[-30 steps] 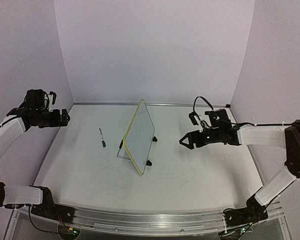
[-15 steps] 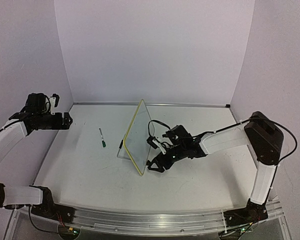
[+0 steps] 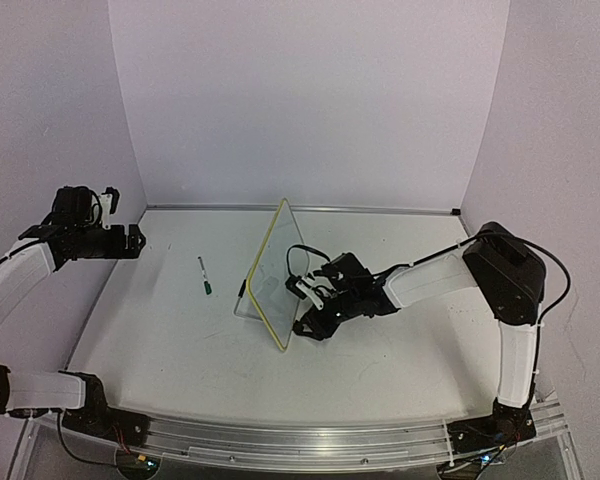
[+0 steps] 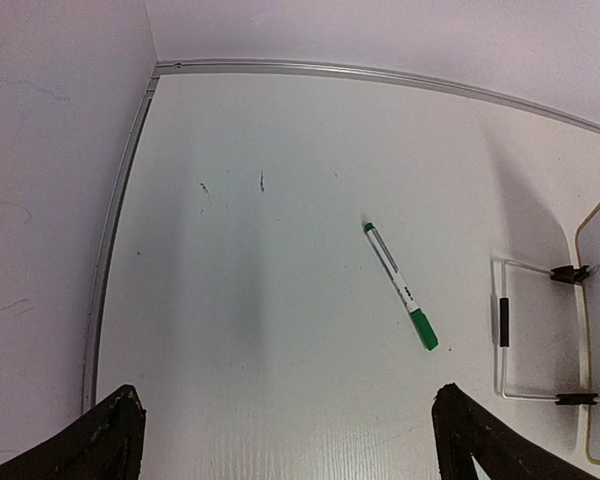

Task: Write a sentence on the whiteboard
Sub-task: Move the whiteboard stand to the center of the board.

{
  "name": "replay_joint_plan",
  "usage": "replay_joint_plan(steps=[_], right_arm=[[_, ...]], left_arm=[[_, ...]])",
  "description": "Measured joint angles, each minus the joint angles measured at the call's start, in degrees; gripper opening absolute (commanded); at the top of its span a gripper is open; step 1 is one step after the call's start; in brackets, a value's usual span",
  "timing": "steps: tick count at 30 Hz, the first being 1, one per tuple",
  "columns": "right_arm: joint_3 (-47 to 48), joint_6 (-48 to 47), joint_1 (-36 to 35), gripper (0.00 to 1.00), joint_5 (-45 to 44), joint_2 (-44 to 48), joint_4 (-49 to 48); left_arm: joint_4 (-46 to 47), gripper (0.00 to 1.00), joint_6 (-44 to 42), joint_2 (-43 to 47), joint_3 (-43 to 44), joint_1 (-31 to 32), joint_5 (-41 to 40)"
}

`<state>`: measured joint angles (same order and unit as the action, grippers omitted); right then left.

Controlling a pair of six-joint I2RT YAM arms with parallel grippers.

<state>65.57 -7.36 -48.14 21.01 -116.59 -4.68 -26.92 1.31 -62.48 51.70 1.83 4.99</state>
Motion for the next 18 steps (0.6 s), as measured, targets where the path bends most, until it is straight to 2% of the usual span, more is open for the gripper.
replay_joint_plan(steps=[7, 11, 15, 18], right_arm=[[1.56, -1.09, -1.07, 0.39, -1.17, -1.54, -0.86], [2.26, -1.25, -2.27, 0.30, -2.30, -2.37, -1.68], [2.39, -0.83, -3.37, 0.16, -3.75, -2.56, -2.08], [2.24, 0.17, -4.27, 0.12, -5.60, -2.56, -2.66]], left_arm=[[-0.01, 1.00, -0.04, -1.32, 0.00, 0.00, 0.01], [-0.02, 1.00, -0.07, -2.17, 0.00, 0.00, 0.09], [-0.04, 0.99, -0.07, -2.79, 0.00, 0.00, 0.41], [-0.07, 1.00, -0.07, -3.19, 0.00, 0.00, 0.39]])
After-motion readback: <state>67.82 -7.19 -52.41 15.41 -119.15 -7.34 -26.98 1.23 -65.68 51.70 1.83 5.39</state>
